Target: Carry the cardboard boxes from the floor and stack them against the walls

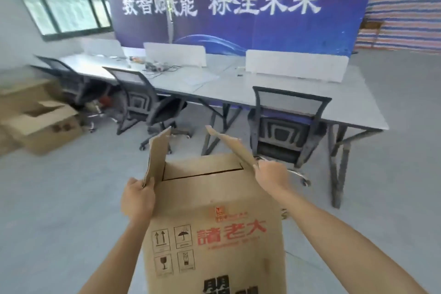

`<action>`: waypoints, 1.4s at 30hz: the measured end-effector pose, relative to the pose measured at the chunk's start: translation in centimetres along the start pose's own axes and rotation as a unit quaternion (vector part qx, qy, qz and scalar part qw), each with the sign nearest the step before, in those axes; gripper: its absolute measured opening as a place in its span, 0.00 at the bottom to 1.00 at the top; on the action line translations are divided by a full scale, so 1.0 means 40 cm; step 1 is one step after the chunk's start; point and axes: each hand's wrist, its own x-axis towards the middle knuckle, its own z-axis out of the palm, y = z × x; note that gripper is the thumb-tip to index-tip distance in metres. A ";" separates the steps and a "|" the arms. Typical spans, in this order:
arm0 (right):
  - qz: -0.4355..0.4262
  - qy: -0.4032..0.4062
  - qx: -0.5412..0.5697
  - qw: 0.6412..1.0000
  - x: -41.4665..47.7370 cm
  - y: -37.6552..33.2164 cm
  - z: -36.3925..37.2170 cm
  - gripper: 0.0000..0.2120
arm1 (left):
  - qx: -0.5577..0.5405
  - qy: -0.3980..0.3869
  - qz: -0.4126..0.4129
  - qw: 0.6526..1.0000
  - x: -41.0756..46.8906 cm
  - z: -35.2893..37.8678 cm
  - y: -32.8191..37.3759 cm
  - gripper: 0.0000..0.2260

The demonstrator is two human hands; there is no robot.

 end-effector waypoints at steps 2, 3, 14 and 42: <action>-0.078 0.014 0.015 0.997 -0.022 -0.153 0.002 0.17 | -0.014 0.077 -0.039 0.996 -0.017 -0.167 -0.099 0.18; -0.095 0.026 0.016 0.995 -0.027 -0.189 -0.001 0.17 | -0.026 0.095 -0.038 0.994 -0.020 -0.209 -0.120 0.19; -0.354 0.019 0.081 0.932 -0.209 -0.722 0.079 0.17 | -0.043 0.373 -0.174 0.910 -0.179 -0.690 -0.418 0.17; -0.603 -0.086 0.094 0.788 -0.295 -1.405 0.305 0.15 | 0.066 0.524 -0.330 0.783 -0.112 -0.989 -0.788 0.21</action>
